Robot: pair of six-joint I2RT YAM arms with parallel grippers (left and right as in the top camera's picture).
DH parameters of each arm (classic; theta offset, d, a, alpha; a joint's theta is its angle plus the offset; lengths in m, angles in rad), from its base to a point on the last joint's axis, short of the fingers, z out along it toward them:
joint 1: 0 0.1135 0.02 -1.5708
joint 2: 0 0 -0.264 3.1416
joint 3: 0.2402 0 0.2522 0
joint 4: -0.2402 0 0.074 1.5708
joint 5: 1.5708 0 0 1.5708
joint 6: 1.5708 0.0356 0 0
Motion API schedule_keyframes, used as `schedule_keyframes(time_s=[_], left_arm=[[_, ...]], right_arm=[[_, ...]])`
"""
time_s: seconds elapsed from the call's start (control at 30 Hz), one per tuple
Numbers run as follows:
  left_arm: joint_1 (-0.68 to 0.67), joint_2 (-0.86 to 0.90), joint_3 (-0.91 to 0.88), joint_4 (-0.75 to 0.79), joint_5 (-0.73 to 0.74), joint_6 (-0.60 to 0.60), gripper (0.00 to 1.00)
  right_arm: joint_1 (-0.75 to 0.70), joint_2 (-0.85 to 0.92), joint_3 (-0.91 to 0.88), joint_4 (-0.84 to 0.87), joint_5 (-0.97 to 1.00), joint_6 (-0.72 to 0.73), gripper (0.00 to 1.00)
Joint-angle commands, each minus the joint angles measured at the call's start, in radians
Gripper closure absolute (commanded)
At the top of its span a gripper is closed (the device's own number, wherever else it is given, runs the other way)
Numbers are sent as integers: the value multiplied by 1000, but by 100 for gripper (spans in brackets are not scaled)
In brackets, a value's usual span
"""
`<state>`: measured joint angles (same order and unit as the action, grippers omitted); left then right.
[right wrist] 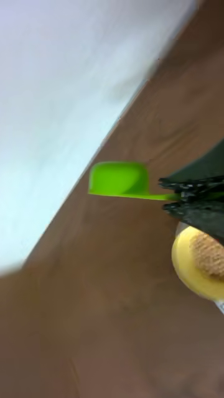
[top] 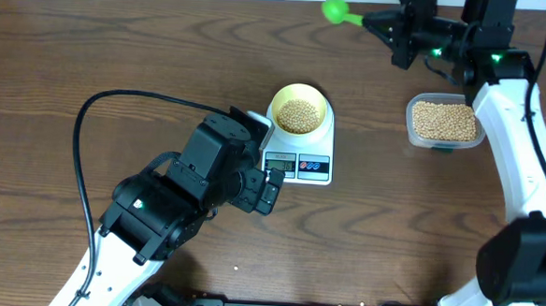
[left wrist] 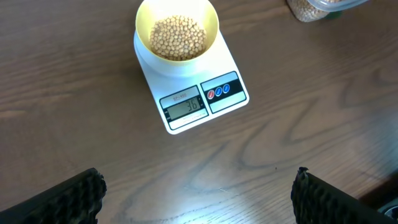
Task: Scoop item into bowl and weigh 50g on scale
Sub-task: 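Move the empty scoop back into the soybean tub with the right gripper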
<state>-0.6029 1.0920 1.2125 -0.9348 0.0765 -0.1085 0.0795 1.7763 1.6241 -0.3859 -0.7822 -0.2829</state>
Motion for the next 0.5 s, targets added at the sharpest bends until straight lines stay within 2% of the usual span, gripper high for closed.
schedule_keyframes(time_s=[0.0,0.23,0.37,0.47], left_arm=[[3,-6,20,0,2,-5,2],[3,-6,20,0,2,-5,2],[3,-6,20,0,2,-5,2],[3,-6,20,0,3,-5,2]], right_arm=[[14,-64,11,-77,398,108,99],[15,-122,11,-371,865,224,99],[14,-128,11,-498,1061,315,99],[12,-123,10,-583,1126,378,99]])
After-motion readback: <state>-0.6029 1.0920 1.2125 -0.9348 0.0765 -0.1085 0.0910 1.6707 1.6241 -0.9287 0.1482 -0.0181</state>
